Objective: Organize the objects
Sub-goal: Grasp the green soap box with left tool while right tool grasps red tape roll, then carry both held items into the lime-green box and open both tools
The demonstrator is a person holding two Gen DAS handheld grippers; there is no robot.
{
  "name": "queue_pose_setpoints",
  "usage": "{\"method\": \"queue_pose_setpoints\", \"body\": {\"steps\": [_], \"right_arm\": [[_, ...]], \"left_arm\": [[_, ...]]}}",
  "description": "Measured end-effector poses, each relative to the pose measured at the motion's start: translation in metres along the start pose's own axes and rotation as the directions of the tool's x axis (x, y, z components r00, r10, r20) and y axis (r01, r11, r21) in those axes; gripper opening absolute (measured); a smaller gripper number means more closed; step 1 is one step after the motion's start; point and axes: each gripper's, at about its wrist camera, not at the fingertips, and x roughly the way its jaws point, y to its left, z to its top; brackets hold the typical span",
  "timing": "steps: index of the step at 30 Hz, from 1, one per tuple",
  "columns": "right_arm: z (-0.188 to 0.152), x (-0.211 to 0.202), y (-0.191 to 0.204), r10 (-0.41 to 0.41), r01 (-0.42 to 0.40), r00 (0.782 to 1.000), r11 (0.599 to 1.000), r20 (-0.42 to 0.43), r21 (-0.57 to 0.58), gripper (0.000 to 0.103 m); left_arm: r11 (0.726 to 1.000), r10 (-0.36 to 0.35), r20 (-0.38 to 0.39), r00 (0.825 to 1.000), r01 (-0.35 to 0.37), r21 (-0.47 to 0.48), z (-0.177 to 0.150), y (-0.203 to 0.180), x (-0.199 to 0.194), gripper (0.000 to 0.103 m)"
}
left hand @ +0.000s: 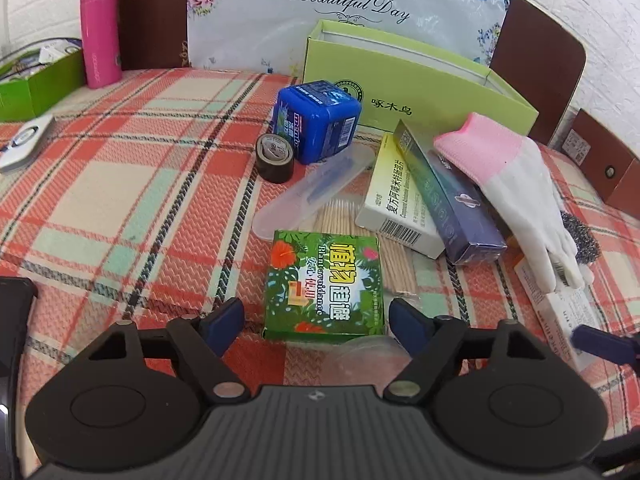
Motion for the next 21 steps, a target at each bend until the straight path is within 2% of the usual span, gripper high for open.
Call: {"method": "queue_pose_setpoints", "body": {"steps": [3,4,5,7,9,11,13,16,21], "right_arm": [[0.003,0.006,0.006,0.006,-0.006,1.000,0.999,0.008,-0.034,0.079],[0.003,0.008,0.007,0.017,-0.017,1.000,0.999,0.004,-0.035,0.073],[0.003,0.009,0.008,0.030,-0.030,1.000,0.999,0.003,-0.034,0.069],[0.003,0.011,0.011,0.041,-0.041,0.999,0.998,-0.001,-0.052,0.067],[0.002,0.016,0.012,0.045,-0.046,0.999,0.998,-0.012,-0.053,0.060],[0.001,0.022,0.009,0.061,-0.062,0.998,0.998,-0.029,-0.034,0.046],[0.000,0.024,0.006,0.072,-0.073,0.997,0.997,-0.027,-0.017,0.047],[-0.001,0.020,0.006,0.072,-0.072,0.997,0.997,-0.013,-0.019,0.046],[0.006,0.008,0.001,0.074,-0.073,0.997,0.997,0.036,-0.026,0.046]], "left_arm": [[1.000,-0.025,0.000,1.000,0.025,-0.019,0.001,0.004,-0.001,0.082],[0.999,-0.025,-0.008,1.000,0.025,-0.027,0.002,0.005,-0.002,0.079],[0.999,-0.028,-0.016,0.999,0.028,-0.038,0.004,0.004,-0.004,0.071],[0.997,-0.071,-0.023,0.997,0.070,-0.041,0.008,0.003,-0.005,0.066],[0.997,-0.078,-0.037,0.996,0.077,-0.011,0.010,-0.001,0.001,0.066],[0.997,-0.060,-0.045,0.997,0.062,0.043,0.011,-0.006,0.008,0.064],[0.996,-0.047,-0.047,0.998,0.050,0.076,0.013,-0.009,0.010,0.063],[0.996,-0.057,-0.052,0.997,0.060,0.059,0.019,-0.005,0.008,0.063],[0.996,-0.063,-0.002,0.998,0.063,0.061,0.029,-0.005,-0.009,0.063]]}}
